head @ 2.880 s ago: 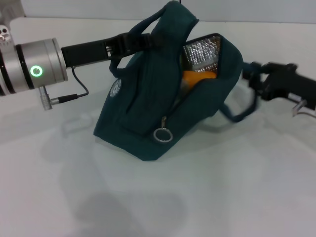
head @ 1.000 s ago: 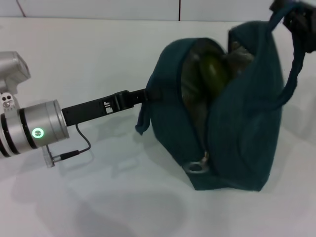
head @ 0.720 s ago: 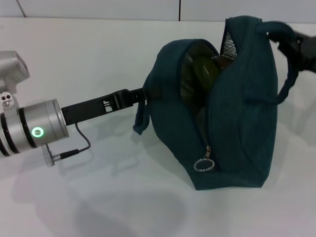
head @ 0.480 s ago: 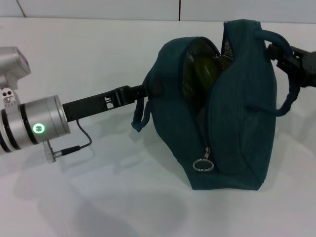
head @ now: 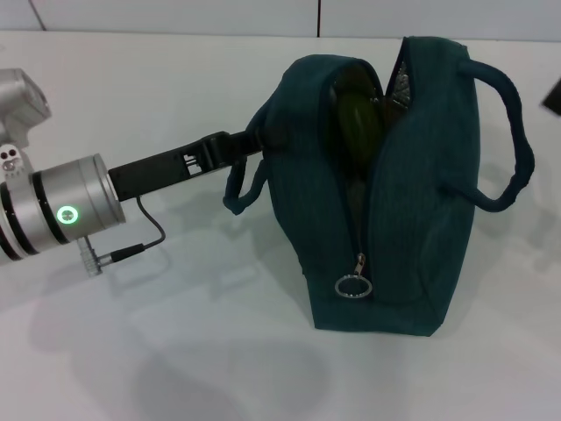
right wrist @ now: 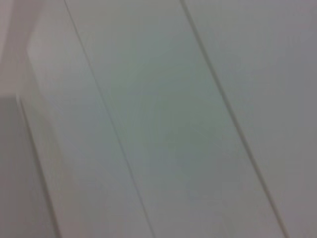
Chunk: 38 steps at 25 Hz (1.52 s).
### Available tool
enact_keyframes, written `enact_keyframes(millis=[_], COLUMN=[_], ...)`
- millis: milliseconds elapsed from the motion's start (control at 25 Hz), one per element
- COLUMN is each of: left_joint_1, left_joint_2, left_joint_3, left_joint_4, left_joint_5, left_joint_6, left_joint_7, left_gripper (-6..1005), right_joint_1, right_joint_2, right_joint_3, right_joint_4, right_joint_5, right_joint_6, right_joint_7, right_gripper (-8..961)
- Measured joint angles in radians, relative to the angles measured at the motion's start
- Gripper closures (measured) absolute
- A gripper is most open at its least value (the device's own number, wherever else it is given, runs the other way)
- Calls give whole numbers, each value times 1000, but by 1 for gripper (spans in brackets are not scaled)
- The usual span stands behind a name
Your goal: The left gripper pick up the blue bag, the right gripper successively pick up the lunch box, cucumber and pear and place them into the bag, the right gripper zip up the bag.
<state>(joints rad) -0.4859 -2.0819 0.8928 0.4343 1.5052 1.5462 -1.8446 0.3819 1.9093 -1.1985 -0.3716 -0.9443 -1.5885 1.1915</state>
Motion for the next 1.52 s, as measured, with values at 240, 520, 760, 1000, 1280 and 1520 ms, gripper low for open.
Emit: enact_keyframes(millis=[240,520,760,1000,1280,1520], left_joint_1=[0,3,-1,2,8,5], left_joint_2=[-1,-3,-3,-4,-3,-3], left_joint_3=[0,0,0,0,0,0], left_joint_4=[-1,-1,0,0,-8,-9], left_joint_5=[-1,-2,-2,-8,-23,-23], left_joint_6=[-12,-46,-59,-60,-61,-61], left_joint_7=[2,2,2,2,3,3], left_gripper=[935,934,935,934,933,934], right_joint_1=[-29,103,201,226,209,208], right_joint_2=[38,73,107,103,88,112], right_joint_3=[89,-41,-102,-209,-213,-209], right_joint_4=[-4,-4,5,8,8,0], right_joint_5=[-34,-272,-485,-526,-564,-558], right_joint_6=[-249,-339,-299,-181,-89,22], right_joint_7=[-121,-103,-83,28,109,98], right_gripper=[332,113,109,107,110,113])
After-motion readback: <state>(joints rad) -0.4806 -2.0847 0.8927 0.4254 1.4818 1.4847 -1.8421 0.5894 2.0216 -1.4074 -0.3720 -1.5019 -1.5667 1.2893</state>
